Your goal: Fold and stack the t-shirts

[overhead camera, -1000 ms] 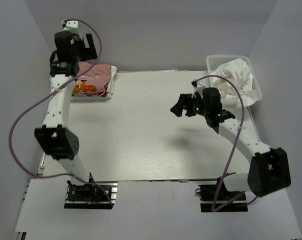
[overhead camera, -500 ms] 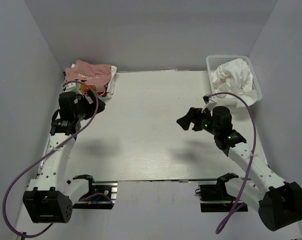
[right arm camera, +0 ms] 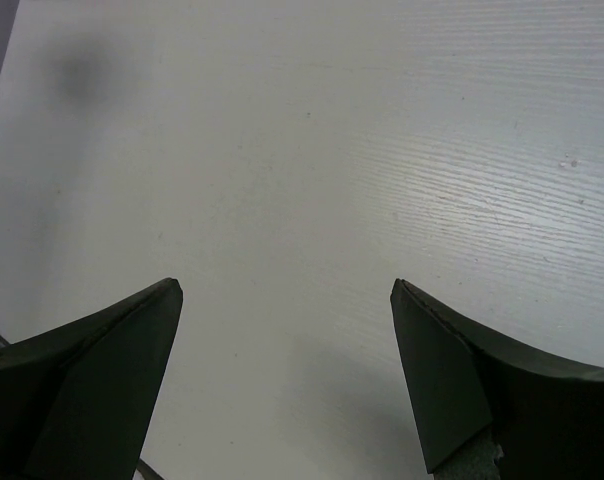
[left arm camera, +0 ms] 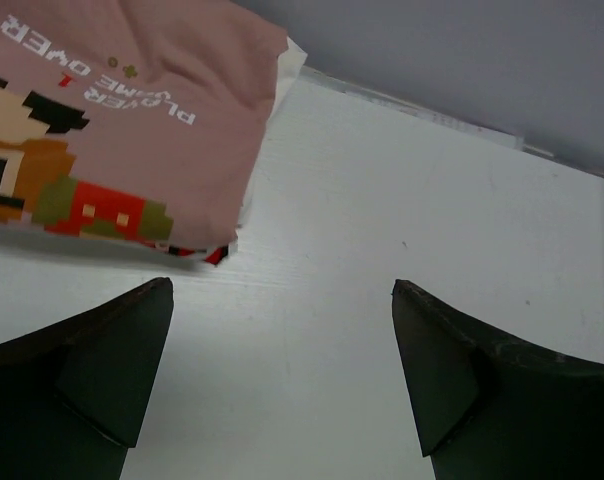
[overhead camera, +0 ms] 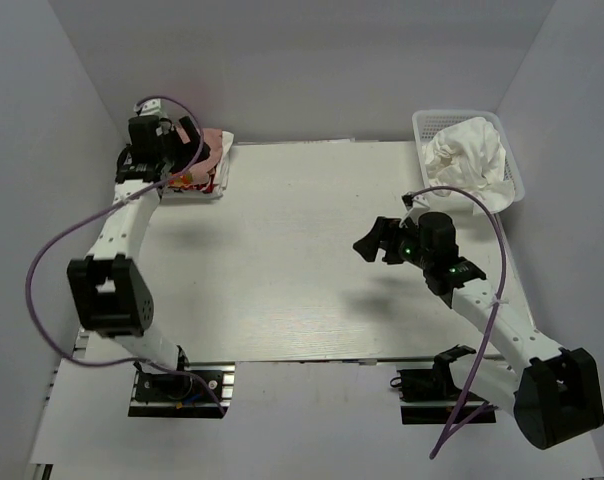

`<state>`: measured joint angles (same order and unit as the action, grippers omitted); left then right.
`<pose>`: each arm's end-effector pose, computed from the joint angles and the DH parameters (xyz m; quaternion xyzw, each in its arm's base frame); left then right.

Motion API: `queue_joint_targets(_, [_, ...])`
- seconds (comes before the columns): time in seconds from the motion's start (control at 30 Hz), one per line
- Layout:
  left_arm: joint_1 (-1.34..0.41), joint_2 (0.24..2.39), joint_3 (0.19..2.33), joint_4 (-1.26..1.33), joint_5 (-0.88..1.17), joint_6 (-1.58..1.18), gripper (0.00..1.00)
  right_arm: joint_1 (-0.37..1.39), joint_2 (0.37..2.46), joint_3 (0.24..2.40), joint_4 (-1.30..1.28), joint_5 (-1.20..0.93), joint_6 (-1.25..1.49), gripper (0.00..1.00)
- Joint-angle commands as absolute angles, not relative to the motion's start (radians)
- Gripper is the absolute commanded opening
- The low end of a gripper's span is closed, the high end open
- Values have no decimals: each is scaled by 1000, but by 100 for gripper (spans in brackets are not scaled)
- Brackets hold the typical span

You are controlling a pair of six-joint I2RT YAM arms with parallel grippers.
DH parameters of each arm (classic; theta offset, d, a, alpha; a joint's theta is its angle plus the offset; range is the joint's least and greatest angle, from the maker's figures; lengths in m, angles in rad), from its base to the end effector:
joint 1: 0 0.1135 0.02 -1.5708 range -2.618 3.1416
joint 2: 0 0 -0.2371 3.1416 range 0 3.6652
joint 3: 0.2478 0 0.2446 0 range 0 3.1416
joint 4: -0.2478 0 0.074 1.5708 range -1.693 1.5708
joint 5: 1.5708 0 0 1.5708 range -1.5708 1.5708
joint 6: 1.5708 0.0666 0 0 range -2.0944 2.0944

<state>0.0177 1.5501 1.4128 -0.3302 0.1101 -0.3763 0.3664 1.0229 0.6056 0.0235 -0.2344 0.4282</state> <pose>0.3834 -0.0005 0.3143 -0.1382 0.8396 -0.1394 0.5066 0.2426 0.1096 0.2214 -0.0394 0.8277 0.3030 0.4707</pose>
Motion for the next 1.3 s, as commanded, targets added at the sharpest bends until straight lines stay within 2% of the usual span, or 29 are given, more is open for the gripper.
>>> queue_joint_targets(0.0, [21, 1722, 1526, -322, 124, -298, 100, 362, 1057, 679, 25, -167, 390, 91])
queue_joint_targets(0.13, [21, 2010, 1721, -322, 185, -252, 100, 364, 1129, 735, -33, -114, 391, 91])
queue_joint_targets(0.3, [21, 2174, 1816, -380, 206, -256, 100, 360, 1175, 767, -34, -71, 391, 91])
queue_joint_targets(0.5, [21, 2131, 1626, -229, 239, -301, 100, 359, 1230, 804, -38, -60, 377, 91])
queue_joint_targets(0.77, [21, 2100, 1770, -365, 238, -223, 100, 360, 1255, 805, 20, -129, 394, 91])
queue_joint_targets(1.0, [9, 1961, 1617, -282, 359, -172, 100, 362, 1281, 813, 29, -176, 410, 91])
queue_joint_targets(1.27, [9, 2089, 1692, -356, 400, -172, 100, 359, 1232, 810, 2, -101, 388, 91])
